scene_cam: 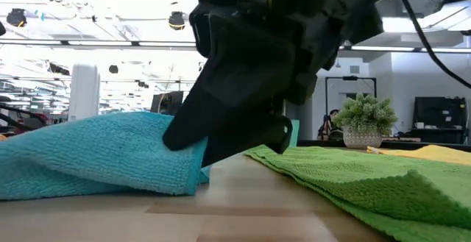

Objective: Roll microfiber towels into tight, uniform cylinder then place into a basket
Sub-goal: Roll the blue towel

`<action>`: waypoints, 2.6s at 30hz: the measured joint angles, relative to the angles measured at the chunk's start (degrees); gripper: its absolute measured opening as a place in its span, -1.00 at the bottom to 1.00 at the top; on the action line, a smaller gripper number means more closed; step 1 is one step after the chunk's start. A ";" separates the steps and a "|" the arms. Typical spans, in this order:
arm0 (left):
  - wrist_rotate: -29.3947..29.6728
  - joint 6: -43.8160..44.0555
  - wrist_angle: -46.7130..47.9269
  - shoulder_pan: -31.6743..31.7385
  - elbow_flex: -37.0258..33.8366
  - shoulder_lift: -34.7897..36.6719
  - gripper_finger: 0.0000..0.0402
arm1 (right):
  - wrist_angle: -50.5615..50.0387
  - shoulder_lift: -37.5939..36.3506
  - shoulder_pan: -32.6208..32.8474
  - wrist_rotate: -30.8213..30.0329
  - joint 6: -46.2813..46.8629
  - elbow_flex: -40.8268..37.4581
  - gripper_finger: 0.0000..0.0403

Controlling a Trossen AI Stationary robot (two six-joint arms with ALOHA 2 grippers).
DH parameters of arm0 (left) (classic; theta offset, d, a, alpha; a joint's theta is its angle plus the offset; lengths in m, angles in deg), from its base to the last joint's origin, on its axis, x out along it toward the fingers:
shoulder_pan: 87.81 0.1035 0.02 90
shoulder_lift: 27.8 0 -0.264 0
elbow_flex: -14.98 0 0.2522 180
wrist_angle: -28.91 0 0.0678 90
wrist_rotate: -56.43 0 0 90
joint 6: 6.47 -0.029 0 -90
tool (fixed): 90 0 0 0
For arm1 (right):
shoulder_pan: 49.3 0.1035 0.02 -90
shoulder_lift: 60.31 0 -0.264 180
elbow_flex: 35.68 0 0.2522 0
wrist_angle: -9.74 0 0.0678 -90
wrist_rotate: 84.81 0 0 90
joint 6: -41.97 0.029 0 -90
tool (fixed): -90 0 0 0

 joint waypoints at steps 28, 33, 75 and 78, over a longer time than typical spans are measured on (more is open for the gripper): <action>0.71 2.58 -0.04 -0.66 0.02 -0.02 -0.38 | 4.66 -4.50 7.37 -6.72 -24.42 0.12 -0.16; 0.02 3.99 -0.04 -0.63 0.02 -0.02 -0.38 | 7.36 -0.89 6.18 -8.48 -23.39 1.07 -0.19; 0.42 6.02 -0.07 -0.66 0.07 -0.02 -0.38 | 9.22 1.55 5.10 -8.04 -18.82 4.33 -0.40; 0.42 6.01 -0.16 -0.66 0.07 -0.02 -0.38 | 9.22 1.55 5.44 -8.17 -18.84 4.33 -0.40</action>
